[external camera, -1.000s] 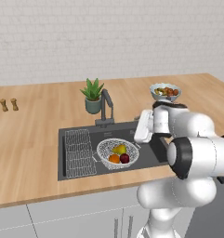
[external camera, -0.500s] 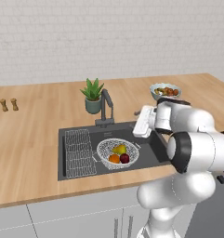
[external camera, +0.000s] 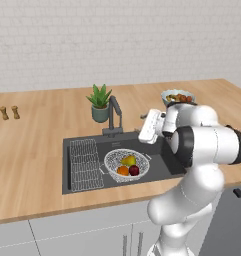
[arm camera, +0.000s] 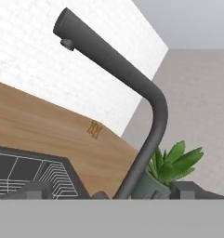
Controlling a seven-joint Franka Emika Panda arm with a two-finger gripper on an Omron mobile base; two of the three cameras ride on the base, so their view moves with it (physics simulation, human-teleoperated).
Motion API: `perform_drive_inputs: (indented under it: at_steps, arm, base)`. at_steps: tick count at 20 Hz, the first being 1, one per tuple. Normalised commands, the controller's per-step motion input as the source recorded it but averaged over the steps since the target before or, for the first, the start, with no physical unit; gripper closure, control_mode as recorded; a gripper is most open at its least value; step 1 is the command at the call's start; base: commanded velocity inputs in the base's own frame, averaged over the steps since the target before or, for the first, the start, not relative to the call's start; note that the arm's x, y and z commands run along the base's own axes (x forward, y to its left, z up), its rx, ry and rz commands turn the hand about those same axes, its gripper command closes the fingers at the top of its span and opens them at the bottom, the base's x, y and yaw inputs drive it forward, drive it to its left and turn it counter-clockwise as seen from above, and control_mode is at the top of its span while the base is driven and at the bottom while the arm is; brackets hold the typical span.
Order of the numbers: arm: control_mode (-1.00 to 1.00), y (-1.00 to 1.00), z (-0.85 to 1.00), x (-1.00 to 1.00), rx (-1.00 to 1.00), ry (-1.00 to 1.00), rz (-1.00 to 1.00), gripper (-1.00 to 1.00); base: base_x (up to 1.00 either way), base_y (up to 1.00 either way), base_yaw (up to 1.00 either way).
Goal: Put the colander in the sink, put the pear, pear, orange in the colander, and turn on the sink faucet and pour water over the colander.
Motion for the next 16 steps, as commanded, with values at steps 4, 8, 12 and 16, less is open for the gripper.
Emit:
perform_drive_inputs:
  at_steps: [4, 8, 12, 16]
  arm:
    - [-1.0, 0.28, 0.0, 0.33, 0.0, -0.09, 0.0, -1.0]
    - [-1.0, 0.28, 0.0, 0.27, 0.0, -0.04, 0.0, -1.0]
    - [-1.0, 0.14, 0.0, 0.29, 0.01, 0.0, 0.0, -1.0]
    - [-1.0, 0.03, 0.0, 0.3, 0.03, 0.08, 0.0, -1.0]
  base:
    - [0.0, 0.0, 0.0]
    - [0.0, 0.0, 0.0]
    - [0.0, 0.0, 0.0]
    - [0.0, 0.0, 0.0]
